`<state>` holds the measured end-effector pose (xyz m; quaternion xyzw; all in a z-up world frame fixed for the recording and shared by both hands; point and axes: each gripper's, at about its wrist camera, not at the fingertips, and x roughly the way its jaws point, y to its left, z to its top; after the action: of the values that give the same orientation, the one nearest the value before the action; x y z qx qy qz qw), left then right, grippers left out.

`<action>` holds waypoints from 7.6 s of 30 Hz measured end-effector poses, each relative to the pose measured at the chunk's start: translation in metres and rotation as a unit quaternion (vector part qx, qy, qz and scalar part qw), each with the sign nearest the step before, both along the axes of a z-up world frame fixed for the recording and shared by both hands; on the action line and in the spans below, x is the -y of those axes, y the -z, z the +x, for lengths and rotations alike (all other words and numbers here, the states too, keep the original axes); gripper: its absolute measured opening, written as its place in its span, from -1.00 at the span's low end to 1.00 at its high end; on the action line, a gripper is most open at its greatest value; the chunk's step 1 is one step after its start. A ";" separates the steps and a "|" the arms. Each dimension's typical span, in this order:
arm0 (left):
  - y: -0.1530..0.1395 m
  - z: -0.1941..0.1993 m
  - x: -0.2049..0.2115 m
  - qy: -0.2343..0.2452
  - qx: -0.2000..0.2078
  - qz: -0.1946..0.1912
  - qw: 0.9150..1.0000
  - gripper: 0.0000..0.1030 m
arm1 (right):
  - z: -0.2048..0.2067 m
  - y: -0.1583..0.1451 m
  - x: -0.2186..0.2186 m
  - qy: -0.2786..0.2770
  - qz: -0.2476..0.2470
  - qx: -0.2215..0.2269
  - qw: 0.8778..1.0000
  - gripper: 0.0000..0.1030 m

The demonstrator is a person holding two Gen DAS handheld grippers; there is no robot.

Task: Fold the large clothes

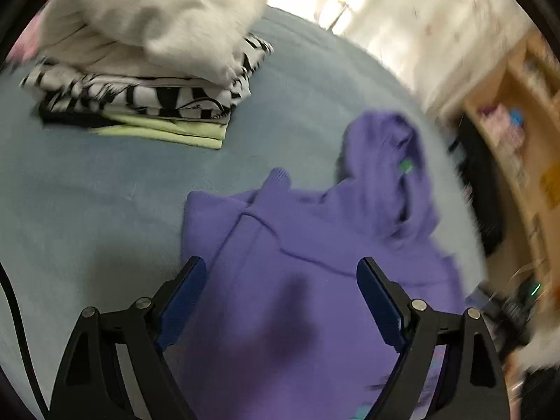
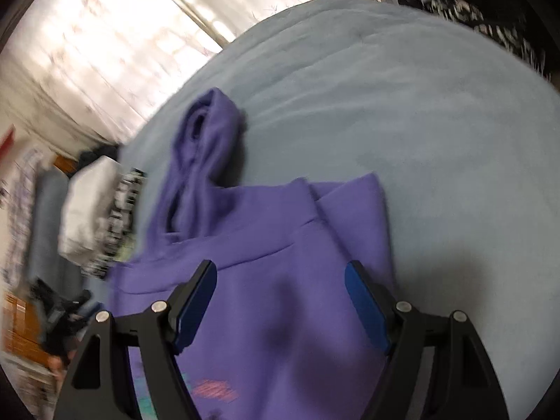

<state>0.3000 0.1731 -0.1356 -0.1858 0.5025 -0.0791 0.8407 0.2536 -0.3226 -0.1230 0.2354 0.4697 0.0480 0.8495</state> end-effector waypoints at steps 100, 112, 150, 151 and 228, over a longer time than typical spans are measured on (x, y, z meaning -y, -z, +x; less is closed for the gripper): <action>0.013 -0.157 0.047 -0.080 -0.008 0.267 0.961 -0.53 | -0.163 0.039 -0.076 0.049 -0.206 -0.014 0.977 -0.53; 0.013 -0.152 0.048 -0.075 -0.022 0.267 0.961 -0.51 | -0.160 0.042 -0.081 0.051 -0.219 -0.015 0.974 -0.52; -0.023 0.245 0.172 0.166 -0.022 0.212 0.963 -0.03 | 0.201 -0.039 -0.102 -0.061 -0.058 -0.006 0.996 -0.52; -0.016 0.254 0.174 0.167 -0.027 0.215 0.962 -0.03 | 0.211 -0.033 -0.103 -0.053 -0.063 -0.009 0.997 -0.52; -0.064 -0.170 0.031 0.147 0.007 -0.036 0.989 -0.19 | -0.180 -0.023 -0.106 -0.183 -0.043 0.006 0.982 -0.31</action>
<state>0.1295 0.1420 -0.0719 -0.1392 0.5152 -0.2207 0.8164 0.0733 -0.2165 -0.0999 0.1084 0.5015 0.1842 0.8384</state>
